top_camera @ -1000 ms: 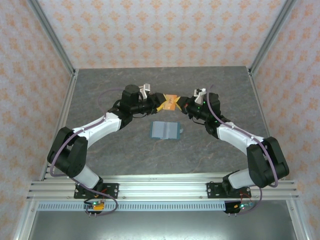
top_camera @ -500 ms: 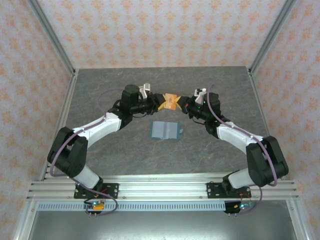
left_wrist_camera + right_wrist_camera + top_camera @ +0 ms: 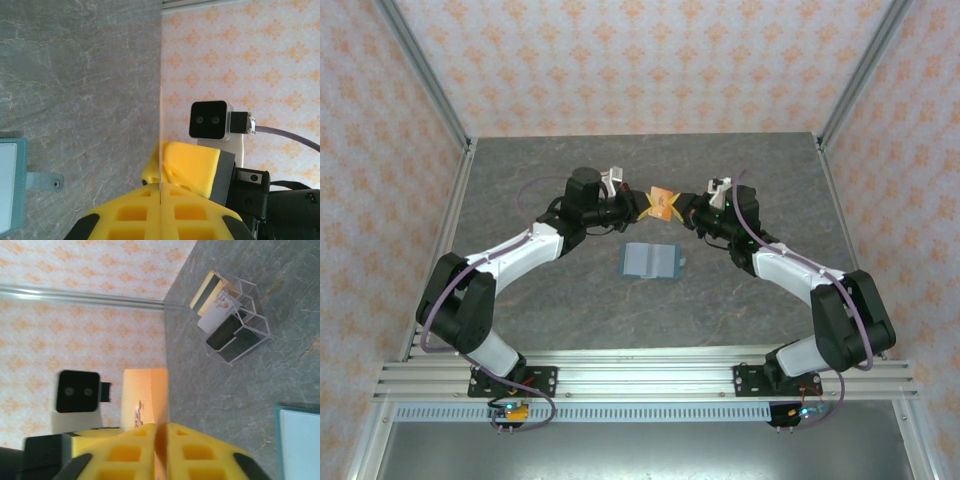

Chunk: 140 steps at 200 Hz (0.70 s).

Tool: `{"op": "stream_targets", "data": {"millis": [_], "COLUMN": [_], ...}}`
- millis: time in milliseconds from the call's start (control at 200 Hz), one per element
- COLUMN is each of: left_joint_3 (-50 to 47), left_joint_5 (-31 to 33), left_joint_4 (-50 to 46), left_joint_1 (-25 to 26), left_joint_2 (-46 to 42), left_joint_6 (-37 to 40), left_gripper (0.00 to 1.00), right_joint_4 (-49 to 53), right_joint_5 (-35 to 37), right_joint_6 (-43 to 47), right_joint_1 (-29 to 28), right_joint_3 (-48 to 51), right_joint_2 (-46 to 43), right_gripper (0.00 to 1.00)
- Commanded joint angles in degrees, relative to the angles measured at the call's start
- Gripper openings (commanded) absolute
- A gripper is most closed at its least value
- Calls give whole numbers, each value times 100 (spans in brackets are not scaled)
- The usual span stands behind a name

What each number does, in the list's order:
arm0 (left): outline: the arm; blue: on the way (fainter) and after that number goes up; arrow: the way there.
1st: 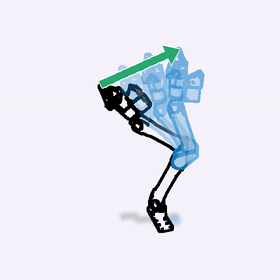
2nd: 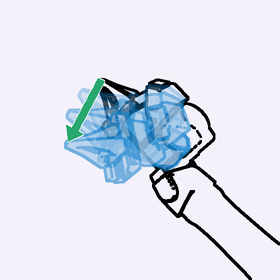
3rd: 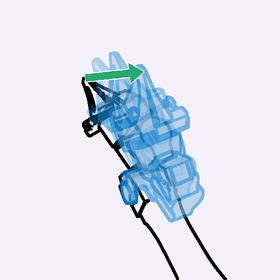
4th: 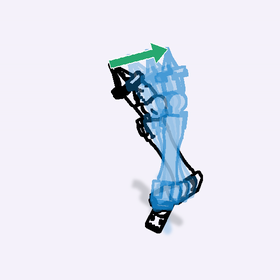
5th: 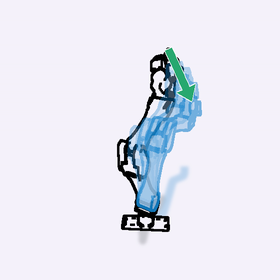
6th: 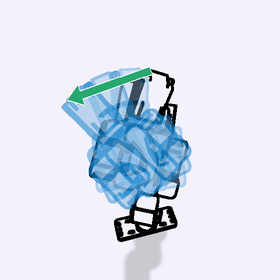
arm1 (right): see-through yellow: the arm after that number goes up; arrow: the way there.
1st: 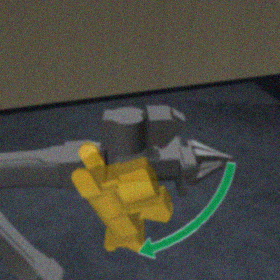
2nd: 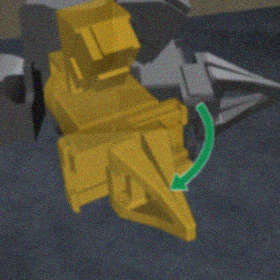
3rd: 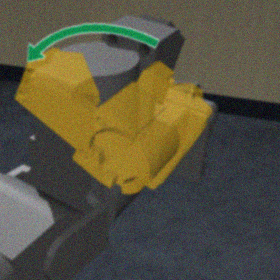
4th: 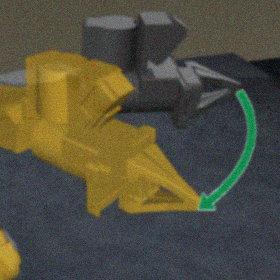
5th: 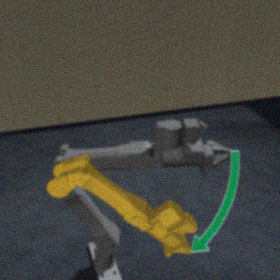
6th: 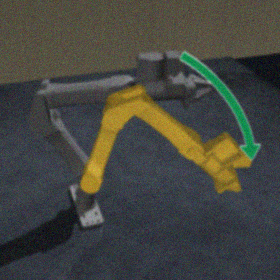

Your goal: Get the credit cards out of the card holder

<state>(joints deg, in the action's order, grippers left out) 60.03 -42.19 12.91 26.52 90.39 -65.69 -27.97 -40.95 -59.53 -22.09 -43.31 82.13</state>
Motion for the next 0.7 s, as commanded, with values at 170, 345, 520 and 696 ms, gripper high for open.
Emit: {"op": "stream_targets", "data": {"millis": [170, 345, 520, 696], "left_joint_3": [702, 1604, 2530, 3267], "left_joint_5": [445, 1210, 1519, 2244], "left_joint_4": [-1956, -3542, -4187, -4294], "left_joint_1": [-419, -821, -1181, -1314], "left_joint_2": [5, 231, 776, 1390], "left_joint_6": [1825, 3779, 5055, 6432], "left_gripper": [0, 0, 0, 0], "right_joint_4": [2216, 2749, 2742, 2785], "right_joint_5": [825, 1248, 1339, 1346], "right_joint_6": [1285, 1718, 1821, 1925], "right_joint_1": [-29, -27, -32, -29], "right_joint_3": [-456, -439, -406, -567], "right_joint_2": [-445, -596, -519, -312], "right_gripper": [76, 91, 99, 100]}}
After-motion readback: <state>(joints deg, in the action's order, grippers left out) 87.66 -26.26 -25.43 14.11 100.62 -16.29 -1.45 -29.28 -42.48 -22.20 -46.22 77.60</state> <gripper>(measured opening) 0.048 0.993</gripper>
